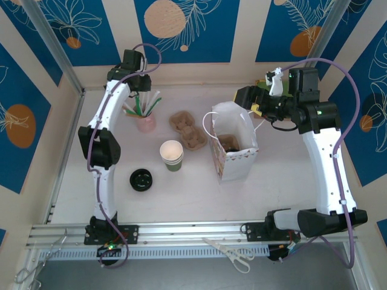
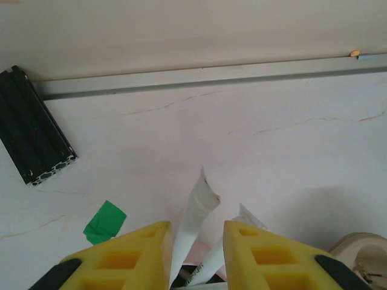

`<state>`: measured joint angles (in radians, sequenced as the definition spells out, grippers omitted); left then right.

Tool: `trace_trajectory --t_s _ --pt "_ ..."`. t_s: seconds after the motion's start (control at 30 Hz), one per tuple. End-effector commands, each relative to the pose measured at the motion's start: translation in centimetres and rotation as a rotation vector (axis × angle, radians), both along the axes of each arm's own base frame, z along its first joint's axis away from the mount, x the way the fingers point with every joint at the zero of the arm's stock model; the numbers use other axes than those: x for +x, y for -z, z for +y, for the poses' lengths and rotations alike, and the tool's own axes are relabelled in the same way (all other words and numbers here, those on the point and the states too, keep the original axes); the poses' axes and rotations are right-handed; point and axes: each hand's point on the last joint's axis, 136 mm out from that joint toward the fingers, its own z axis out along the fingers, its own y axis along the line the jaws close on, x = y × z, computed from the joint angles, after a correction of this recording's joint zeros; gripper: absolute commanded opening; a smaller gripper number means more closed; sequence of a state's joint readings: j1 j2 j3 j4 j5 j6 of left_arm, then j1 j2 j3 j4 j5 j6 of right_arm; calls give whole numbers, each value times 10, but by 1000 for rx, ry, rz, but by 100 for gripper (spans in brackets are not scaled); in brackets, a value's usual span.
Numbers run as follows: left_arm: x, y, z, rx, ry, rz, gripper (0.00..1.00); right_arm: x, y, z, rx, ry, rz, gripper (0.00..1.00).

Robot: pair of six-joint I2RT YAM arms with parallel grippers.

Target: Pack the takeout coffee

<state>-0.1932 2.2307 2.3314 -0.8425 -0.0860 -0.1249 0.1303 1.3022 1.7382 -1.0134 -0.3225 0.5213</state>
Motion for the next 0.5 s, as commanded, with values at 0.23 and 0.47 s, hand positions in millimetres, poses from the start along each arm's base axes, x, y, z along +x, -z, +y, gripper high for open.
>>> trace_trajectory --t_s 0.23,0.47 --pt "15 7 3 -1 8 -20 25 -3 -9 1 3 -17 -8 99" --pt "20 16 5 32 10 -14 25 -4 -9 1 5 -15 -2 99"
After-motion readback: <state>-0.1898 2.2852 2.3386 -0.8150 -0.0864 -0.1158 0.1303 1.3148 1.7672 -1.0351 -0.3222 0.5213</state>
